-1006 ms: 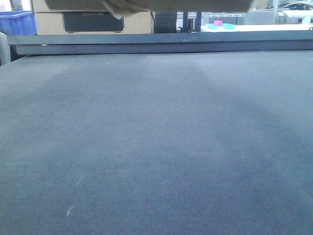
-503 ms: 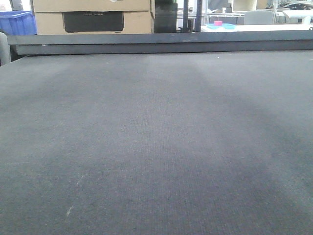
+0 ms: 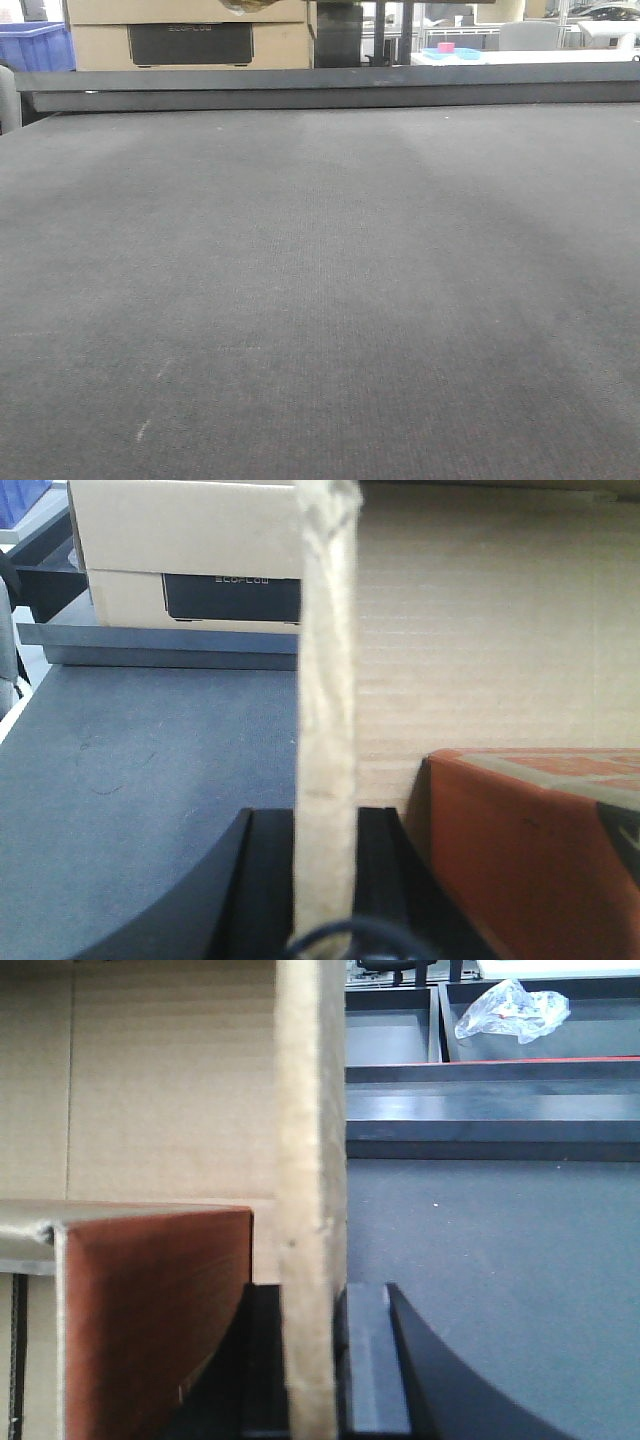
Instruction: Stack two boxes on right shelf middle
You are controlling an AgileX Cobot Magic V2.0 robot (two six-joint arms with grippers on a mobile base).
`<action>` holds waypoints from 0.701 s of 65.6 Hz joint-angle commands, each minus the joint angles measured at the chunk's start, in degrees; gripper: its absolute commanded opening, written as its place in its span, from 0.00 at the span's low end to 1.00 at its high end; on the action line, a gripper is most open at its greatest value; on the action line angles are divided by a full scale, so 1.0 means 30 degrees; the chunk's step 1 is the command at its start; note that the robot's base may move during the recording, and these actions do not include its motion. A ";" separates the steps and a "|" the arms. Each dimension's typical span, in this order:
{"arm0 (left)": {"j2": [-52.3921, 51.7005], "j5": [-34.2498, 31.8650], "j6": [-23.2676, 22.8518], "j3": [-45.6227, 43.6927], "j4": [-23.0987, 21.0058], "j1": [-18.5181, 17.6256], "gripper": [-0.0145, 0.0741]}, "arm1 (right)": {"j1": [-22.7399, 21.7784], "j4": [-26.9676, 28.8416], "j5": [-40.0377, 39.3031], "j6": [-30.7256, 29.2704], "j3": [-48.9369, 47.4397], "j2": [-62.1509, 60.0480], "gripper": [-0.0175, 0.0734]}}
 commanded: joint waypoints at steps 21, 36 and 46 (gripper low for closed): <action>-0.0163 -0.0032 0.0018 -0.0296 0.1040 0.0139 0.04 | -0.0244 -0.1155 -0.0582 0.0221 -0.0320 -0.0206 0.03; -0.0163 -0.0069 0.0018 -0.0296 0.1040 0.0139 0.04 | -0.0244 -0.1155 -0.0582 0.0221 -0.0320 -0.0206 0.03; -0.0163 -0.0069 0.0018 -0.0296 0.1040 0.0139 0.04 | -0.0244 -0.1155 -0.0582 0.0221 -0.0320 -0.0206 0.03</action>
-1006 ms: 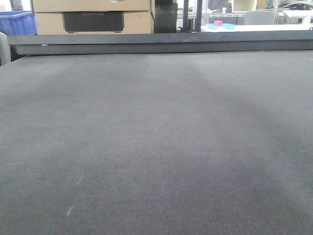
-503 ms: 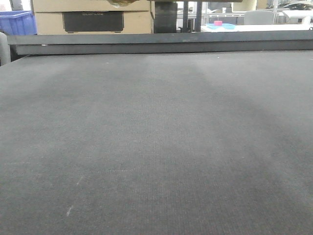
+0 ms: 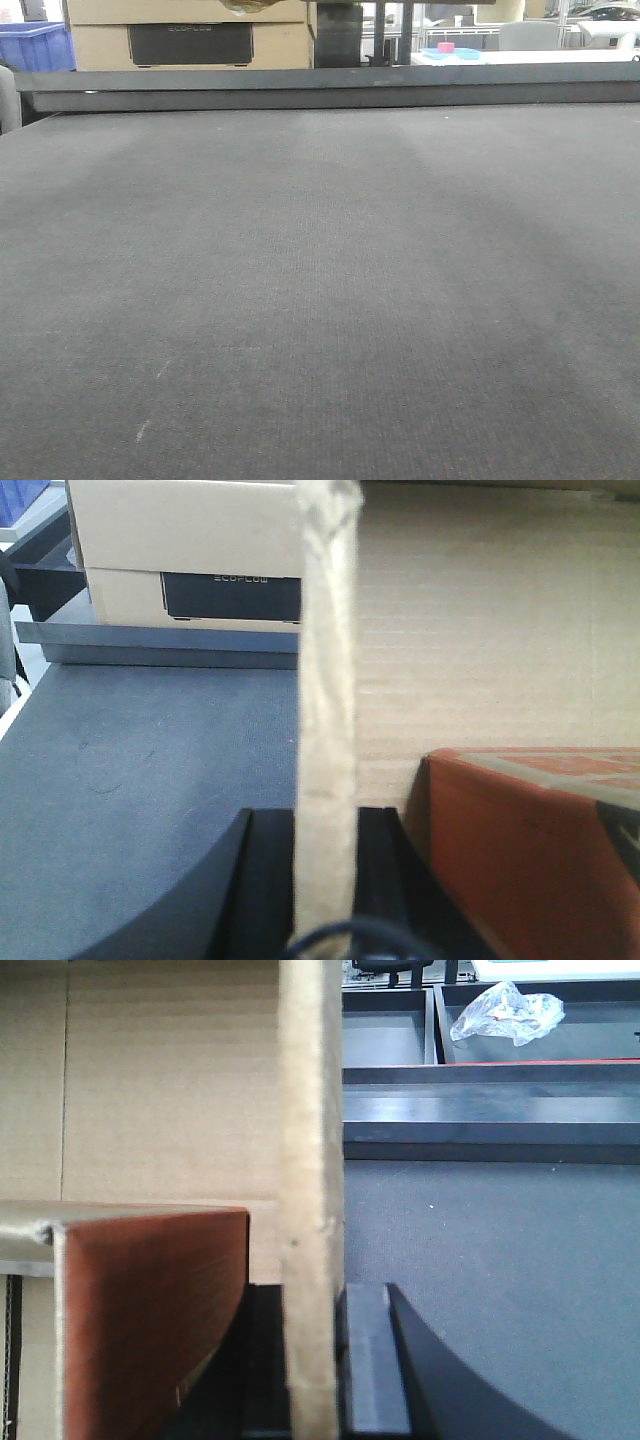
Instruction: Stack two boxes on right shelf middle
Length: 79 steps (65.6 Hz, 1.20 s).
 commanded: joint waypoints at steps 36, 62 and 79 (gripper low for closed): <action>-0.0196 -0.0069 0.0018 -0.0296 0.1050 0.0139 0.04 | -0.0244 -0.1002 -0.0582 0.0141 -0.0320 -0.0249 0.03; -0.0104 -0.0106 0.0018 -0.0296 0.1050 0.0139 0.04 | -0.0244 -0.1002 -0.0582 0.0141 -0.0320 -0.0249 0.03; 0.0217 -0.0144 0.0018 -0.0296 0.1050 0.0139 0.04 | -0.0244 -0.1002 -0.0582 0.0141 -0.0320 -0.0249 0.03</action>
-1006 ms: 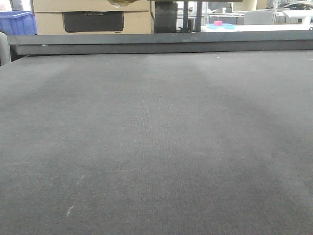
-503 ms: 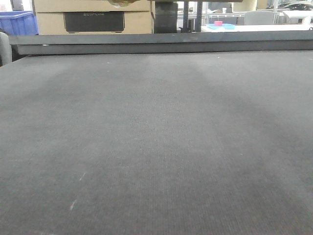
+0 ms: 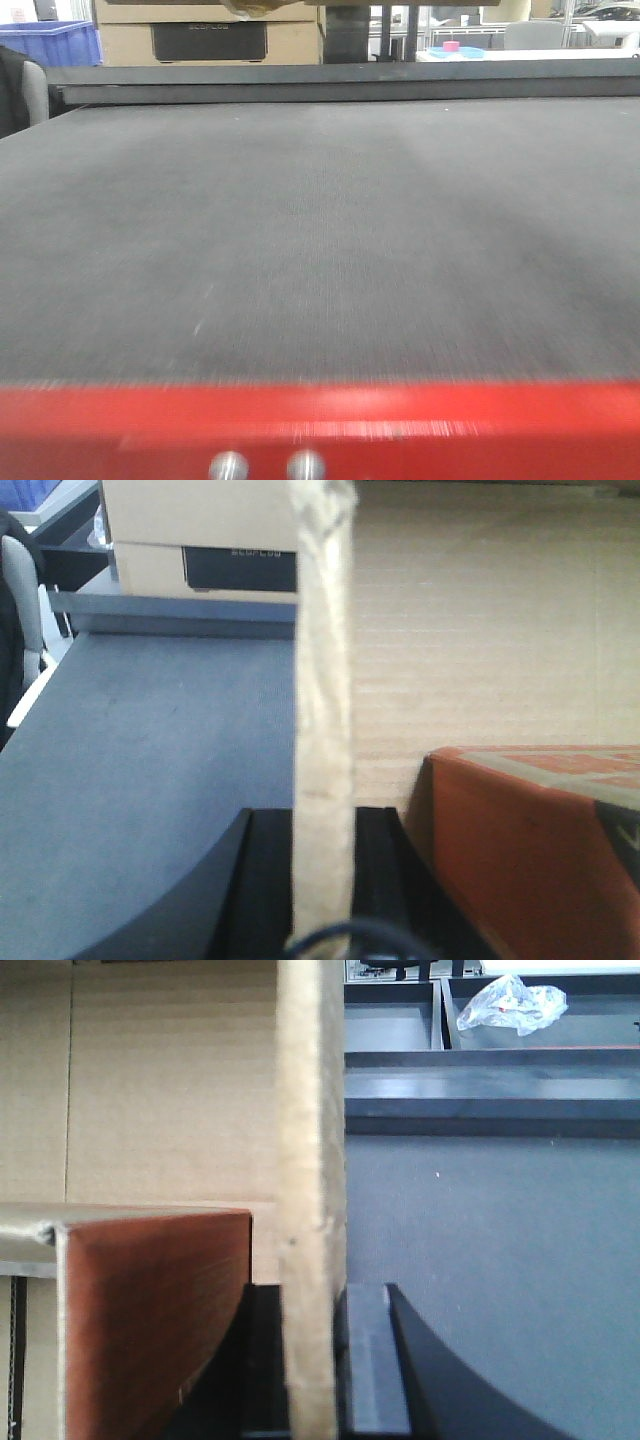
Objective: Stack two boxes on right shelf middle
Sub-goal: 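Drive the base to the steel shelf rack while holding the boxes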
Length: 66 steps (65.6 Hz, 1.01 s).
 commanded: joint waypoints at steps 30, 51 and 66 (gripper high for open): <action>0.0071 -0.0263 0.0018 -0.0283 0.1064 0.0139 0.04 | -0.0244 -0.0920 -0.0582 0.0108 -0.0320 -0.0258 0.03; 0.0071 -0.0263 0.0018 -0.0283 0.1064 0.0139 0.04 | -0.0244 -0.0920 -0.0582 0.0108 -0.0320 -0.0258 0.03; 0.0071 -0.0263 0.0018 -0.0283 0.1064 0.0139 0.04 | -0.0244 -0.0920 -0.0582 0.0108 -0.0320 -0.0258 0.03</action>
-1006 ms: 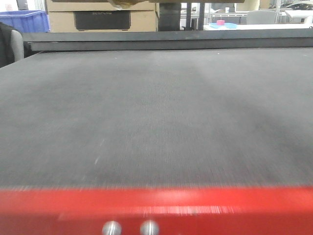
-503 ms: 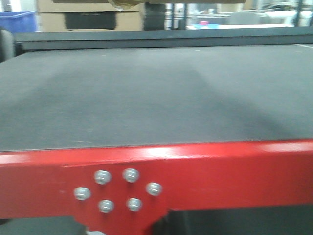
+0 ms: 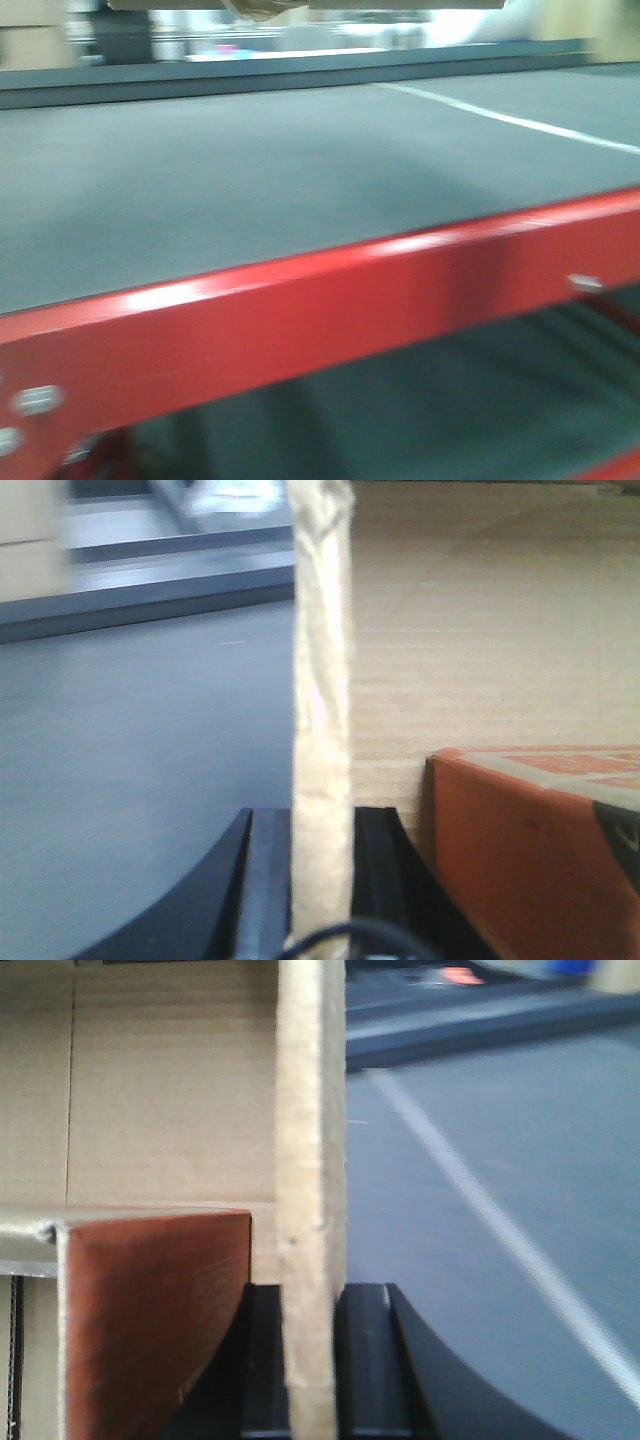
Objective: Stack two boxes on right shelf middle
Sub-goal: 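Drive the base to the steel shelf rack while holding the boxes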
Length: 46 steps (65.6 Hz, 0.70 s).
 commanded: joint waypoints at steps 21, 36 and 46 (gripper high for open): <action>-0.0115 -0.0225 0.0018 -0.0208 0.1064 0.0139 0.04 | -0.0244 -0.0849 -0.0655 0.0108 -0.0320 -0.0330 0.03; -0.0115 -0.0225 0.0018 -0.0208 0.1064 0.0139 0.04 | -0.0244 -0.0849 -0.0655 0.0108 -0.0320 -0.0330 0.03; -0.0115 -0.0225 0.0018 -0.0208 0.1064 0.0139 0.04 | -0.0244 -0.0849 -0.0701 0.0108 -0.0320 -0.0330 0.03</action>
